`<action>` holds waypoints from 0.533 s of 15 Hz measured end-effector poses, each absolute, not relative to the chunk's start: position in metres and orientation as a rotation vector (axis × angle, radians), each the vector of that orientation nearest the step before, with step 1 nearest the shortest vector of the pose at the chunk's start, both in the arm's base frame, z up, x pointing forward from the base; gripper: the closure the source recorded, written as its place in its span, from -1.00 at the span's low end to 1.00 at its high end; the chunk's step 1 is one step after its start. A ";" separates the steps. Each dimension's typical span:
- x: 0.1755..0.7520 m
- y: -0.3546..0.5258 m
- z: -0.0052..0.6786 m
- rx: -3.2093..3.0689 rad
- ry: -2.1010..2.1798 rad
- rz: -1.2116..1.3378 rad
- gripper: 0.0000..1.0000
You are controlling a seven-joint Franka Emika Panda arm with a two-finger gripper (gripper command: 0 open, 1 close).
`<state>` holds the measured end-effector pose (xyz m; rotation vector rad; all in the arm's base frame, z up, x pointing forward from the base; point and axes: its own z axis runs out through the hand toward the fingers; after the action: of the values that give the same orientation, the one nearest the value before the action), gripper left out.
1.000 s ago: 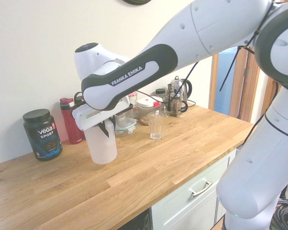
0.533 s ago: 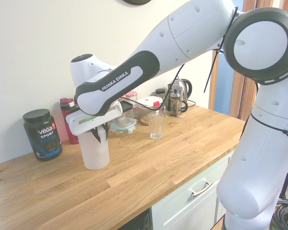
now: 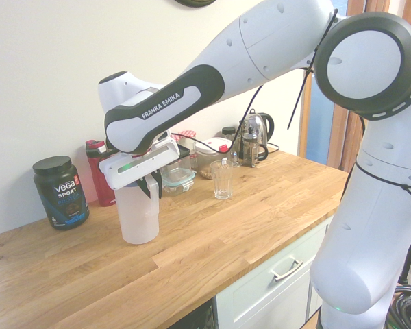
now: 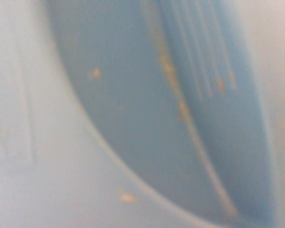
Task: Pour me some water
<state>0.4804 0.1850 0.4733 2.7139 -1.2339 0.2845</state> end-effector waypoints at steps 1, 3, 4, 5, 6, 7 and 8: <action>0.480 0.186 0.474 2.714 -1.228 0.282 -1.00; 0.480 0.186 0.474 2.717 -1.217 0.281 -1.00; 0.480 0.186 0.475 2.718 -1.214 0.281 -1.00; 0.480 0.186 0.475 2.719 -1.213 0.281 -1.00; 0.480 0.186 0.476 2.720 -1.211 0.282 -1.00; 0.480 0.186 0.476 2.721 -1.209 0.281 -1.00; 0.480 0.185 0.477 2.721 -1.204 0.277 -1.00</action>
<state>0.4801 0.1852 0.4770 2.7207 -1.2036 0.2769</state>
